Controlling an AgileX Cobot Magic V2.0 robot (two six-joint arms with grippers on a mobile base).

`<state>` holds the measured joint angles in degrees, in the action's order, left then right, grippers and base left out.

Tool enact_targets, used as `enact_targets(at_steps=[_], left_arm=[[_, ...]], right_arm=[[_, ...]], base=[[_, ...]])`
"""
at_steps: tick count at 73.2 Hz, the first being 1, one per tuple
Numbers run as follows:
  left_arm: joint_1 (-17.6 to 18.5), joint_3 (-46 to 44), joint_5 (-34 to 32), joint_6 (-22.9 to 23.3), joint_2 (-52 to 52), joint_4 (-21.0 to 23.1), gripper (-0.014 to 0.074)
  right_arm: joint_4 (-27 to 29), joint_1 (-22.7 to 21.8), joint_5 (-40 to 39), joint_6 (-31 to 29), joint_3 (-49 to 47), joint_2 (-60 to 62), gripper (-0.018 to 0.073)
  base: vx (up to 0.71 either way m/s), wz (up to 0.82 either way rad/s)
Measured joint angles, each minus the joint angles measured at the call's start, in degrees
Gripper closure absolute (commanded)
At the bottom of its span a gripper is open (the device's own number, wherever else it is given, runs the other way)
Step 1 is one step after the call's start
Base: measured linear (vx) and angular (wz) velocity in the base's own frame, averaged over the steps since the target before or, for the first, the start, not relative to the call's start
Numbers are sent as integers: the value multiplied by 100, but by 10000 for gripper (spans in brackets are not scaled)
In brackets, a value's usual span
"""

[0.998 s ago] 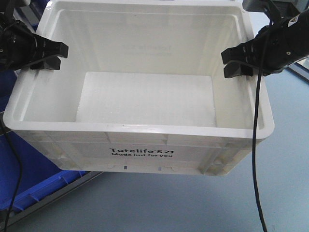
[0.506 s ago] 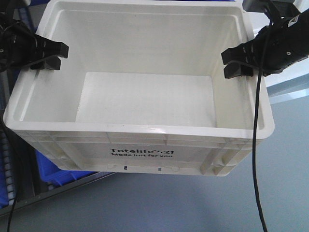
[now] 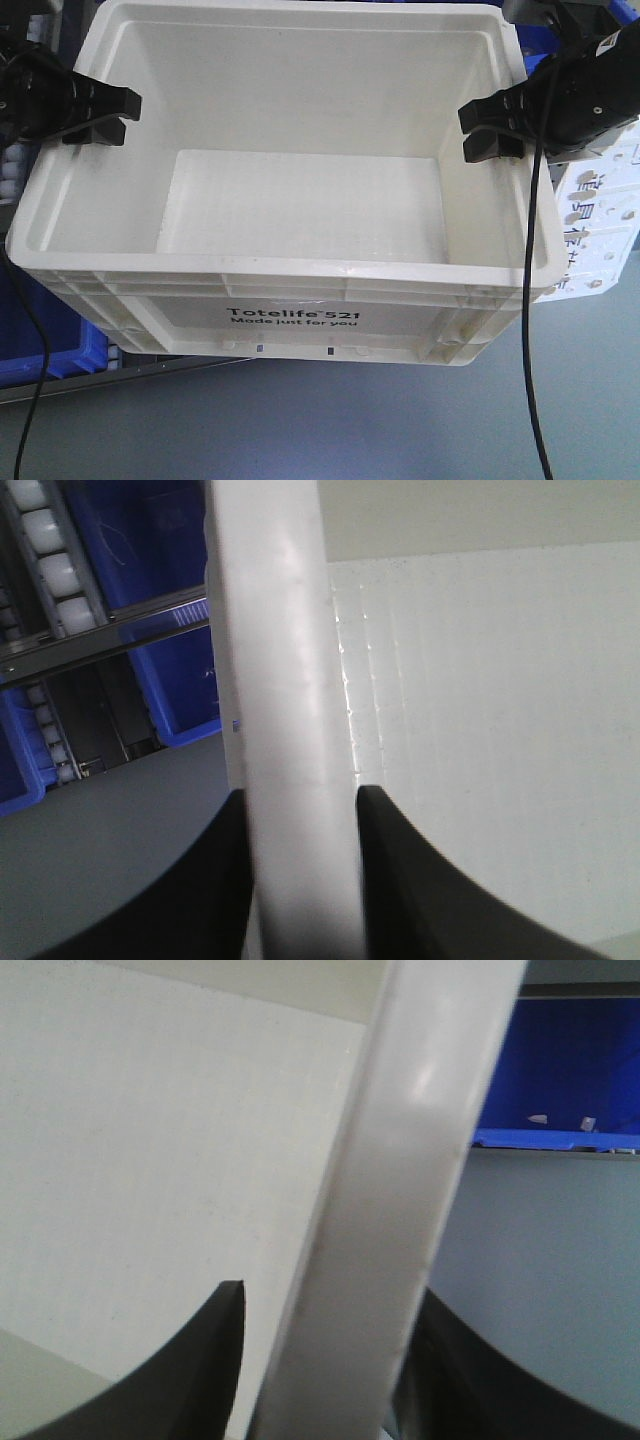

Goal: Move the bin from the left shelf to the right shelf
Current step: 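Keep holding the crate while the base drives to the other shelf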

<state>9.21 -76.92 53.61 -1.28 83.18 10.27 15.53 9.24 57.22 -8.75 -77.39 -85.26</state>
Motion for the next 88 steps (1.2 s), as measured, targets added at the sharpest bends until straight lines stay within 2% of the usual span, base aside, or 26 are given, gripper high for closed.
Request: enact_targets(at_steps=[88], left_arm=[[0, 0, 0, 0, 0, 0, 594]], right_arm=[[-6, 0, 18, 0, 0, 0, 564]], base=[[12, 10]])
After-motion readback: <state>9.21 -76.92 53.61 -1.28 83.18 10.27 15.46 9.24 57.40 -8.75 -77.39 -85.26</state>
